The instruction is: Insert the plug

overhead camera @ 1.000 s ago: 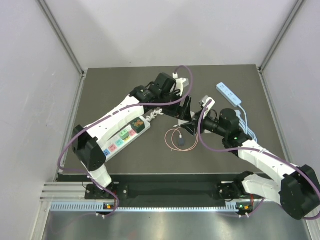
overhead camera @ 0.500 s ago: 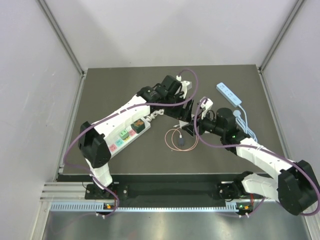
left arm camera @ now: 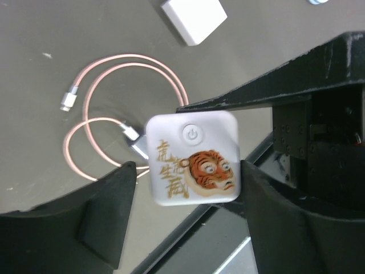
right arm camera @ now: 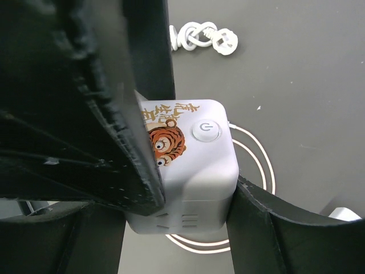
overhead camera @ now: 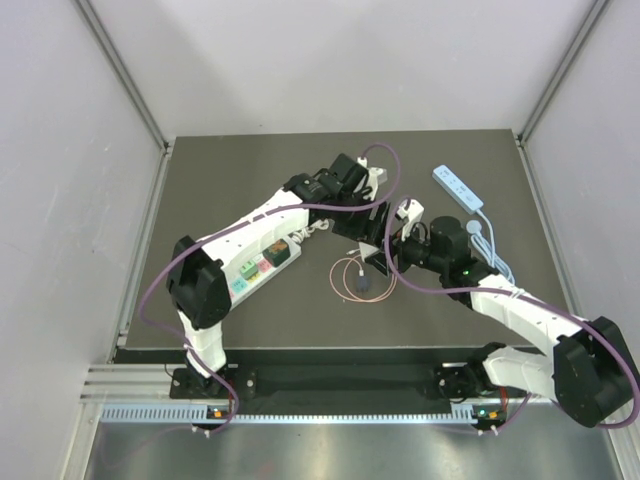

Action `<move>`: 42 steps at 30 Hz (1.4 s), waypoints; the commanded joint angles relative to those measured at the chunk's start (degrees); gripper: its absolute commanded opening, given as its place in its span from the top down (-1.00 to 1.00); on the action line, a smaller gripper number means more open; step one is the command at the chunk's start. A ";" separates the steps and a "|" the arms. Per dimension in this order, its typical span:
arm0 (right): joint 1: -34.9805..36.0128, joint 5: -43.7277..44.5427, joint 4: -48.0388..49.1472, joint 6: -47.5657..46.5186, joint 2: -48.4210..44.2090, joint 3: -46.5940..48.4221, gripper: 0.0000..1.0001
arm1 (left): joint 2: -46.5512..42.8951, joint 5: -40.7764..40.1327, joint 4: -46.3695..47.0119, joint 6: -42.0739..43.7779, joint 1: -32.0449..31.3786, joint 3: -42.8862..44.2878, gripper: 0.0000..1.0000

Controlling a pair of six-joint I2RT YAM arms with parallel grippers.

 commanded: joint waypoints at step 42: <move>-0.01 4.95 -3.71 8.78 -20.49 3.98 -1.00 | -20.79 -15.82 -3.92 -14.91 18.33 -14.44 1.00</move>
